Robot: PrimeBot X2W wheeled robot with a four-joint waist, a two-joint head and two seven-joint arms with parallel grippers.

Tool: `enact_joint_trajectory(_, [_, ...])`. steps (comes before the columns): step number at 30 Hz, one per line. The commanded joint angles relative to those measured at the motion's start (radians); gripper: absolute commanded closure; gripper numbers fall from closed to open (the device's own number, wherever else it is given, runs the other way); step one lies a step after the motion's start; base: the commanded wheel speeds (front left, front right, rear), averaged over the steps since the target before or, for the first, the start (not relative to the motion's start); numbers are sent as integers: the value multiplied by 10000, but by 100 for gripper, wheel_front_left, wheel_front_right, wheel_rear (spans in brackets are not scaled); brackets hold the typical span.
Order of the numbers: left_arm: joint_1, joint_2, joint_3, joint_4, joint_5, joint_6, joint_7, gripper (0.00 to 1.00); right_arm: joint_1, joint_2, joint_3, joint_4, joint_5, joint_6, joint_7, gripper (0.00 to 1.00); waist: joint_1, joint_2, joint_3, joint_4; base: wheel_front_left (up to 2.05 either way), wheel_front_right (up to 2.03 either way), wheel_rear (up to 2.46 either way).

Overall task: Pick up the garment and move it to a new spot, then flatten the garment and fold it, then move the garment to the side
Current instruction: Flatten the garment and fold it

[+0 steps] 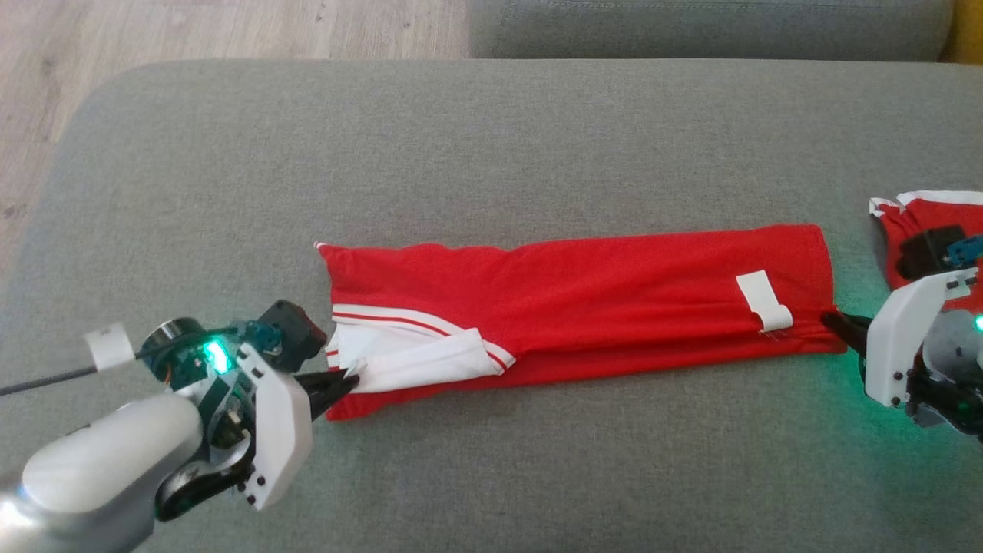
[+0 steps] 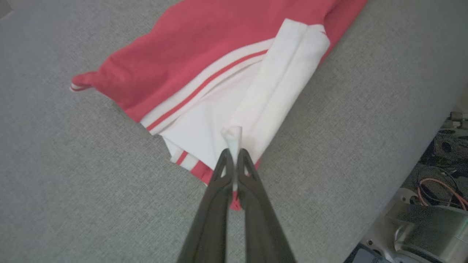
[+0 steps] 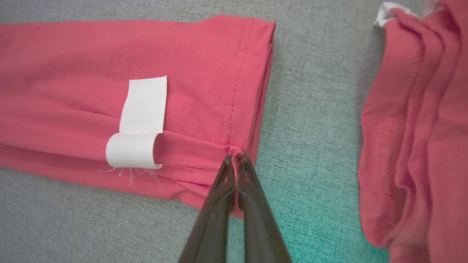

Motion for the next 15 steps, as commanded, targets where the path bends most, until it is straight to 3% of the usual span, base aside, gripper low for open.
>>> enact_joint_trajectory(1, [-234,257,475,-23,28,13,115,100,24,-413,-17,19,73,-7,-72,100,0,0,7,0,0,0,0])
enact_joint_trajectory(2, [-179,231,475,19,-65,15,198,100,14,-370,-33,83,75,-7,-145,46,0,0,-1,1,0,0,0])
enact_joint_trajectory(3, [-140,209,474,39,-130,15,259,68,22,-321,-53,158,104,-7,-177,0,0,0,-9,1,0,0,0])
enact_joint_trajectory(4, [-106,197,476,60,-184,40,295,27,21,-283,-50,214,109,-7,-191,0,0,0,-13,0,0,0,0])
enact_joint_trajectory(5, [-76,186,481,79,-234,74,316,0,18,-252,-65,297,123,-7,-205,0,0,0,-20,-4,0,0,0])
enact_joint_trajectory(11, [-27,144,607,333,-66,190,-200,0,11,73,-340,738,479,-7,-388,0,0,0,-184,-20,0,0,0])
enact_joint_trajectory(15, [-62,45,894,614,197,532,-1019,0,-35,174,-644,692,760,-7,-872,0,0,0,-385,-28,0,0,0])
